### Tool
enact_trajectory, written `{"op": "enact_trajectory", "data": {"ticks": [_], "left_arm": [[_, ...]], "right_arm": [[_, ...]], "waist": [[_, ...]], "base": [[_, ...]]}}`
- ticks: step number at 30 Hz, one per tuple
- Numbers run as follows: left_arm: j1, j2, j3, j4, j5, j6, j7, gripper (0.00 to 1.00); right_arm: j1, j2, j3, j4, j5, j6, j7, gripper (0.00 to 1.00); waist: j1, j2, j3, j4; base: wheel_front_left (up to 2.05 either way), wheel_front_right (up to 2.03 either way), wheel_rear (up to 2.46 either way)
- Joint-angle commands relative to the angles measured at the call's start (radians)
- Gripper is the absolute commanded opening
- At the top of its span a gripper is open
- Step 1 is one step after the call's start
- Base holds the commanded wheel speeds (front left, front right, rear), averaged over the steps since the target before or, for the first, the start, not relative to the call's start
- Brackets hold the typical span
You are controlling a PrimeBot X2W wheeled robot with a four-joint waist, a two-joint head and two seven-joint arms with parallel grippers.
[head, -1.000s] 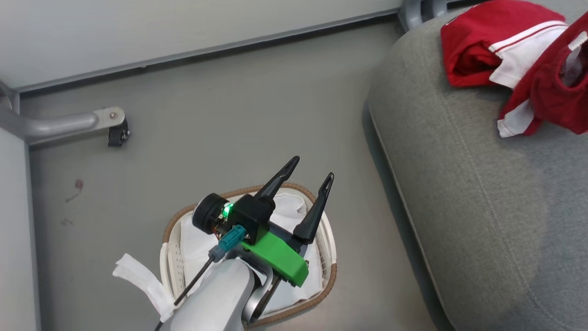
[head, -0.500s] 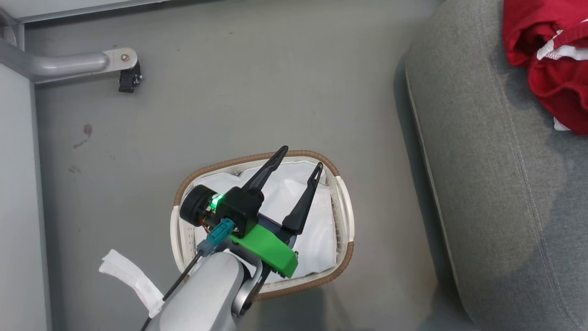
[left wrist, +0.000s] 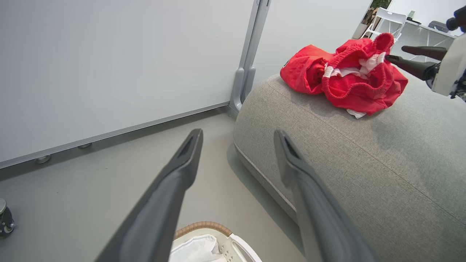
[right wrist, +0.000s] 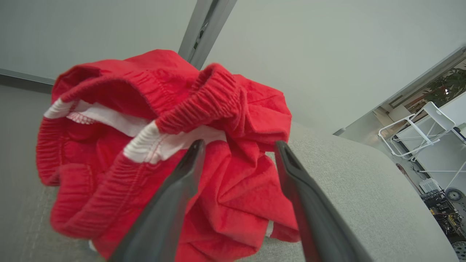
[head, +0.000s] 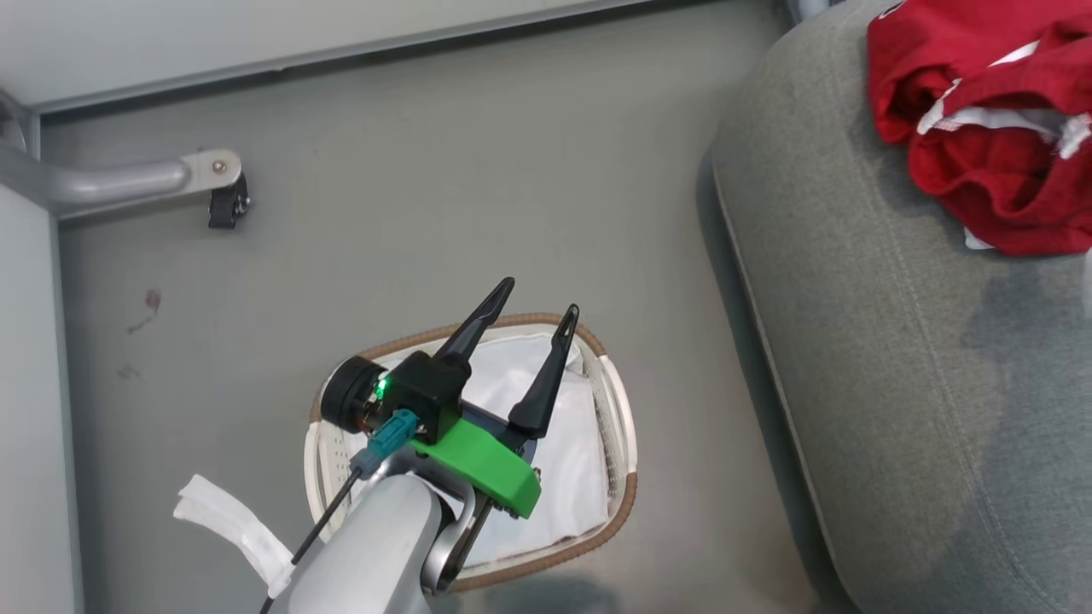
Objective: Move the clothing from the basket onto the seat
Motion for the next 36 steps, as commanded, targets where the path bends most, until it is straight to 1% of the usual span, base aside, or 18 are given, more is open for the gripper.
{"op": "enact_trajectory", "data": {"ticks": [1, 7, 14, 20, 24, 25, 28, 31, 36], "left_arm": [[0.016, 0.000, 0.007, 0.007, -0.005, -0.004, 0.000, 1.00], [0.051, -0.008, 0.056, 0.019, -0.006, -0.004, 0.000, 1.00], [0.107, -0.017, 0.169, 0.017, 0.004, -0.003, 0.000, 1.00], [0.160, -0.024, 0.273, 0.016, 0.019, 0.017, 0.000, 1.00], [0.203, -0.026, 0.341, 0.021, 0.030, 0.038, 0.000, 1.00], [0.216, -0.027, 0.362, 0.023, 0.035, 0.045, 0.000, 1.00], [0.254, -0.028, 0.407, 0.031, 0.040, 0.058, 0.000, 1.00], [0.292, -0.028, 0.451, 0.038, 0.042, 0.064, 0.000, 1.00], [0.342, -0.028, 0.498, 0.042, 0.054, 0.060, 0.000, 1.00]], "right_arm": [[0.028, 0.002, 0.005, -0.011, 0.013, -0.001, -0.004, 1.00], [0.087, 0.011, 0.041, -0.052, 0.048, -0.001, -0.004, 1.00], [0.097, 0.030, 0.110, -0.115, 0.095, -0.001, -0.003, 1.00], [0.121, 0.095, 0.155, -0.167, 0.138, -0.001, -0.003, 1.00], [0.159, 0.157, 0.172, -0.204, 0.166, -0.001, -0.003, 1.00], [0.173, 0.182, 0.176, -0.214, 0.176, -0.001, -0.003, 1.00], [0.224, 0.223, 0.181, -0.240, 0.201, -0.001, -0.003, 1.00], [0.274, 0.262, 0.188, -0.268, 0.231, -0.001, -0.003, 1.00], [0.365, 0.296, 0.198, -0.302, 0.266, -0.001, -0.003, 1.00]], "waist": [[-0.0001, 0.0000, -0.045, -0.024], [-0.0001, 0.0000, -0.123, -0.032], [-0.0001, 0.0000, -0.222, -0.012], [-0.0001, 0.0000, -0.280, 0.030], [-0.0001, 0.0000, -0.310, 0.060], [-0.0001, 0.0000, -0.316, 0.068], [-0.0001, 0.0000, -0.334, 0.086], [-0.0001, 0.0000, -0.346, 0.103], [-0.0001, 0.0000, -0.353, 0.123]], "base": [[0.00, 0.00, 0.00], [0.00, 0.00, 0.00], [0.00, 0.00, 0.00], [0.00, 0.00, 0.00], [0.00, 0.00, 0.00], [0.00, 0.00, 0.00], [0.00, 0.00, 0.00], [0.00, 0.00, 0.00], [0.00, 0.00, 0.00]]}}
